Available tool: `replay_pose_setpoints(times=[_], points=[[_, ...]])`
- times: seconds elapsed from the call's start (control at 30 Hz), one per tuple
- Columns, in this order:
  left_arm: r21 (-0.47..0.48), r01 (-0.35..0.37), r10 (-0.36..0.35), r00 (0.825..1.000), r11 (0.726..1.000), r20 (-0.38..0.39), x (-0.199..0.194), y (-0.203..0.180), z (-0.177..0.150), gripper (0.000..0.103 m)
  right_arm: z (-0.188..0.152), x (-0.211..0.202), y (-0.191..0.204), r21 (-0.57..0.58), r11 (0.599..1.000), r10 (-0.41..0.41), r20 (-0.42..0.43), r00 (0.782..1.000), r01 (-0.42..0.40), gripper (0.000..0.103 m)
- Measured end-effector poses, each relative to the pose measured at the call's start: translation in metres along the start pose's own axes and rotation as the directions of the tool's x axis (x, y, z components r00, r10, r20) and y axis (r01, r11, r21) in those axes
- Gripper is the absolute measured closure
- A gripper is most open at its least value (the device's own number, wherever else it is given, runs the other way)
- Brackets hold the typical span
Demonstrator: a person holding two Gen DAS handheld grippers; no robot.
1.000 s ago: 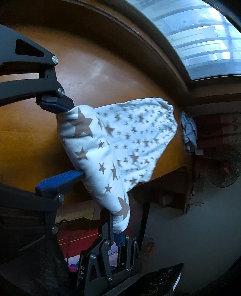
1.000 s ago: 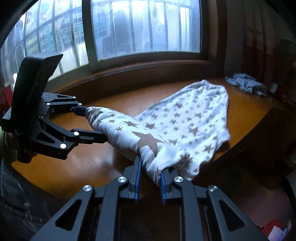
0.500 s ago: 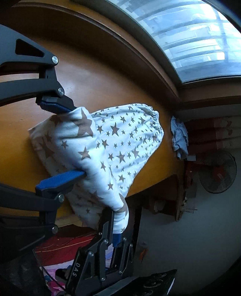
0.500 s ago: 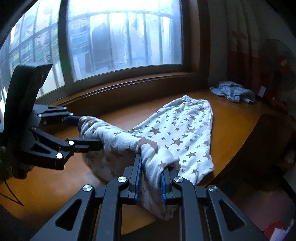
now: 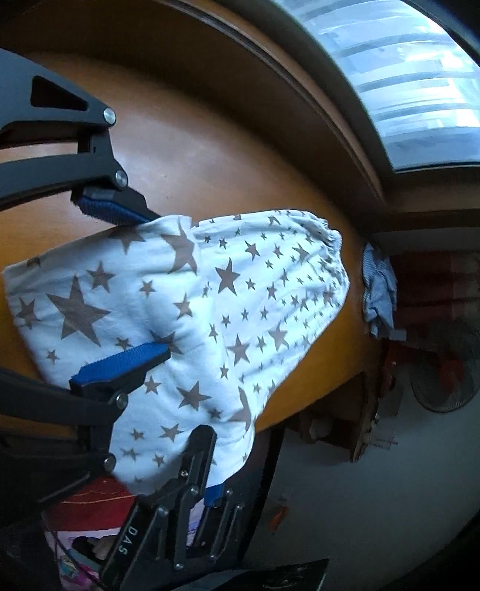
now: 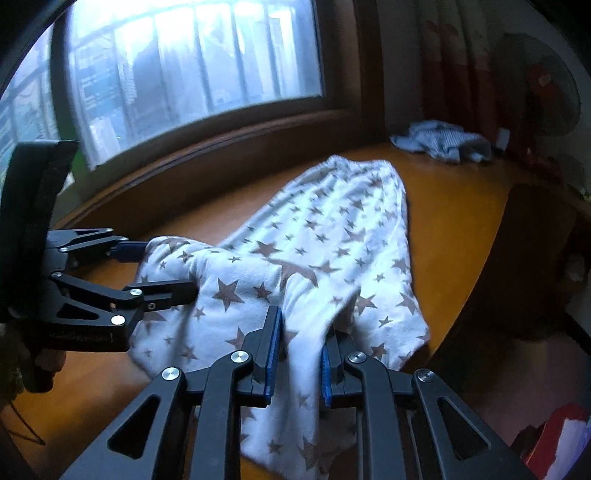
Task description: Fold clothes
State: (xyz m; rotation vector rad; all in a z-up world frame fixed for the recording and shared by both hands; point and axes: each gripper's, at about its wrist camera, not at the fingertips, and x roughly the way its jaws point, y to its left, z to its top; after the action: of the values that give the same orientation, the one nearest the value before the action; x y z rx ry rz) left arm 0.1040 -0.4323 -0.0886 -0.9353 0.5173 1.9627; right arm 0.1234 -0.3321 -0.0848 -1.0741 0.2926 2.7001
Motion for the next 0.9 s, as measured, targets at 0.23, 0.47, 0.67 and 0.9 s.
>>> replay_pose_setpoints(times=[0.23,0.47,0.67,0.9], points=[[-0.041,-0.011,0.009,0.999,0.999,-0.042,0.025,0.009,-0.001,0.035,-0.002,0.023,-0.018,0.089,0.996,0.013,-0.066,0.998,-0.007,0.079],[-0.029,-0.052,0.053,0.997,0.998,0.048,-0.015,0.007,0.006,0.035,0.007,-0.020,-0.012,0.032,0.999,0.006,0.042,0.999,-0.007,0.075],[-0.022,-0.082,0.082,0.997,0.996,-0.003,0.021,0.011,0.020,0.035,0.017,0.015,0.000,-0.038,0.999,-0.014,0.002,1.000,0.014,0.075],[-0.067,-0.067,0.065,0.997,0.996,-0.029,0.046,0.018,0.009,0.026,0.010,0.041,-0.013,0.008,1.000,0.000,-0.064,0.998,0.001,0.074]])
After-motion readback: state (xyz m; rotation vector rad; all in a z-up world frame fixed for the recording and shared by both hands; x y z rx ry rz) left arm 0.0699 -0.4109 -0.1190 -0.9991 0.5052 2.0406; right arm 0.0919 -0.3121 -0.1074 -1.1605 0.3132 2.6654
